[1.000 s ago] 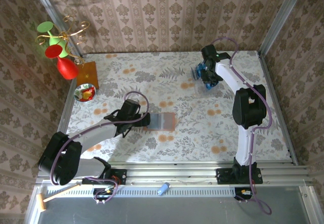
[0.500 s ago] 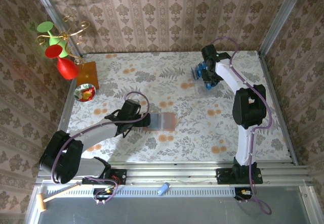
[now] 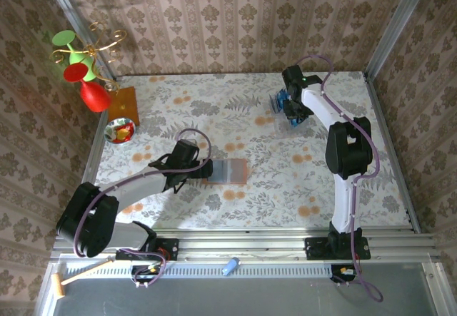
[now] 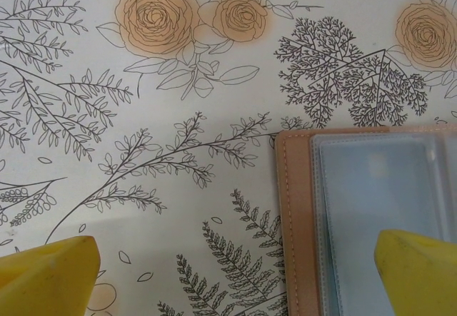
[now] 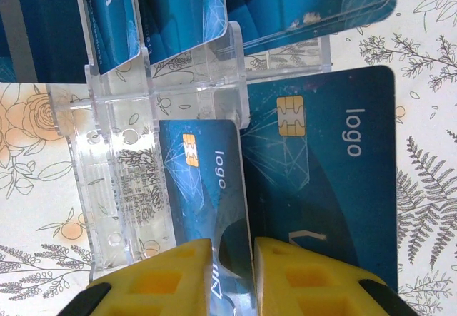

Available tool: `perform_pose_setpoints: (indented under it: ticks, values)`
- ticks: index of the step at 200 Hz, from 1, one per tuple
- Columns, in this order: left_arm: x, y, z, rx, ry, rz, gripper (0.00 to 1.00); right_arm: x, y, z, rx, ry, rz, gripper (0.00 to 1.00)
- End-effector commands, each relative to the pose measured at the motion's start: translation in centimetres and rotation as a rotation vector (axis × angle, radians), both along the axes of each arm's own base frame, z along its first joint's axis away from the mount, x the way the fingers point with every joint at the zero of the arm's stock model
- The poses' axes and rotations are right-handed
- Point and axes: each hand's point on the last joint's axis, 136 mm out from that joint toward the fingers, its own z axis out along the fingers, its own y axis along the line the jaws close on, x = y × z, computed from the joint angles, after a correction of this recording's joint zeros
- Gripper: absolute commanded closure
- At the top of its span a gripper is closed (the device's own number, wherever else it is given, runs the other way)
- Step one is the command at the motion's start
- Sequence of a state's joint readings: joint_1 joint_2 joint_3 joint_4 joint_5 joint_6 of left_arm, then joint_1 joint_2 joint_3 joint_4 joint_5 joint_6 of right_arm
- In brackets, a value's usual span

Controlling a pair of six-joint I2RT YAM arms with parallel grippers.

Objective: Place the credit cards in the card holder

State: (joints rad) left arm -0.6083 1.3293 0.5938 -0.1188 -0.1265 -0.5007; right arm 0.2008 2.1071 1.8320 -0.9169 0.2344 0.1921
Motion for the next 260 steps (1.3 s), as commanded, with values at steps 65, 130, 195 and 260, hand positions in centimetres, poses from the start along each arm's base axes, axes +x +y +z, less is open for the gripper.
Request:
perform_pose_setpoints:
  ticks: [65,130,195,260]
  values:
    - [0.4,-0.7,0.7,-0.006,-0.018,-0.027,0.00,0.8,1.1,1.1,0.058,-0.021,0.006,0.87]
    - [0.5,-0.8,0.9,-0.009,-0.023,-0.028,0.00,0.6,1.4,0.4,0.078,-0.002,0.008,0.87]
    - [0.5,-0.8,0.9,-0.006,-0.024,-0.027,0.00,0.5,1.7,0.1,0.098,0.004,0.009,0.93]
    - [0.6,-0.8,1.0,-0.008,-0.027,-0.027,0.00,0.5,1.6,-0.1,0.121,0.010,-0.003,0.87]
